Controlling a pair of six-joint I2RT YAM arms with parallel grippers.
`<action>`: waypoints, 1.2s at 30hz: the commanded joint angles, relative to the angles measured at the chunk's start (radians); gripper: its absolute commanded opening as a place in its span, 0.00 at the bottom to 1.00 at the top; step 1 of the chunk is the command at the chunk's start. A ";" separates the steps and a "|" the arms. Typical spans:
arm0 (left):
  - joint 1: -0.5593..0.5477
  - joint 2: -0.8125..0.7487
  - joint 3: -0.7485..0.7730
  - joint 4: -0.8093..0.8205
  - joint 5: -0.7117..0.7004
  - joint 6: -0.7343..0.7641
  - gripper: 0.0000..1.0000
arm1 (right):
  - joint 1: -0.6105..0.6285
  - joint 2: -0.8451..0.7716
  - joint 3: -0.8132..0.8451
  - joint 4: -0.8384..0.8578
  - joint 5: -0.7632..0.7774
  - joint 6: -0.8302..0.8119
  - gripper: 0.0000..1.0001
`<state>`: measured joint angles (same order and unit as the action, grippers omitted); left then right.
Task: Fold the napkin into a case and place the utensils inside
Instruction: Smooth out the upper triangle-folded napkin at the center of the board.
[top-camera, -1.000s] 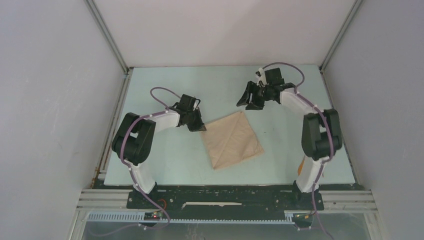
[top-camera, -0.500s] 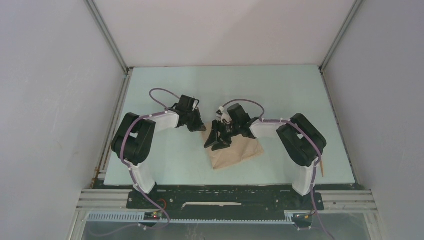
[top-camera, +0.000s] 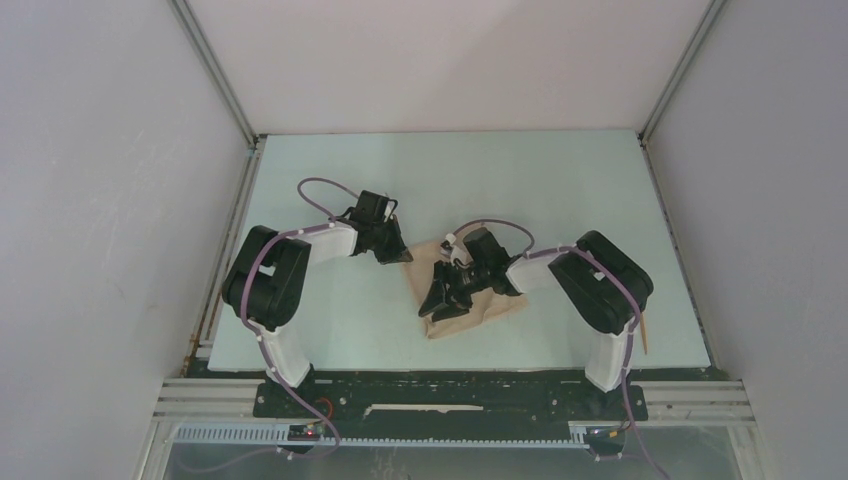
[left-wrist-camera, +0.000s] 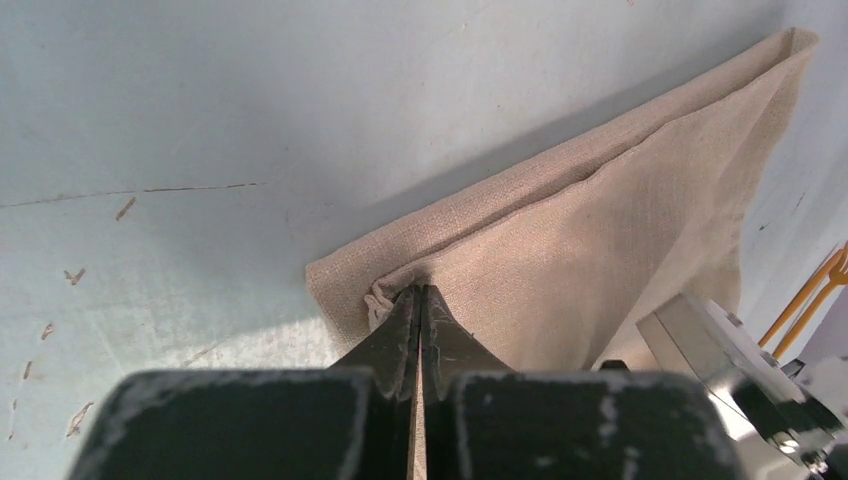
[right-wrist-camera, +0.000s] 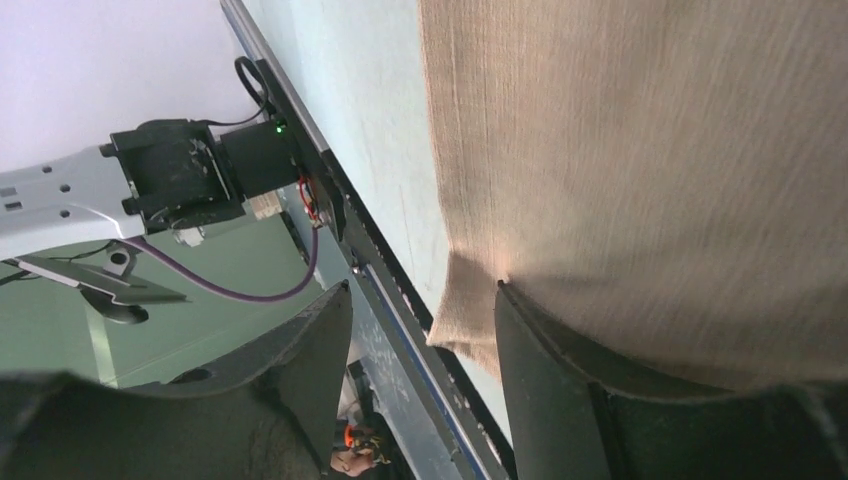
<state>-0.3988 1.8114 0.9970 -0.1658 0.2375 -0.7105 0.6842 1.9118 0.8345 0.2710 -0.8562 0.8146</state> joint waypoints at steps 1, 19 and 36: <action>0.009 0.032 -0.035 -0.033 -0.085 0.012 0.00 | 0.014 -0.135 -0.010 -0.115 0.055 -0.083 0.64; 0.011 0.036 -0.033 -0.040 -0.085 0.017 0.00 | 0.121 -0.128 -0.018 -0.246 0.172 -0.136 0.62; 0.010 0.051 -0.022 -0.044 -0.088 0.019 0.00 | 0.166 -0.068 0.024 -0.115 0.076 -0.062 0.62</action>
<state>-0.3965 1.8126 0.9970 -0.1658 0.2394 -0.7105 0.8459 1.7908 0.8612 0.0940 -0.7525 0.7303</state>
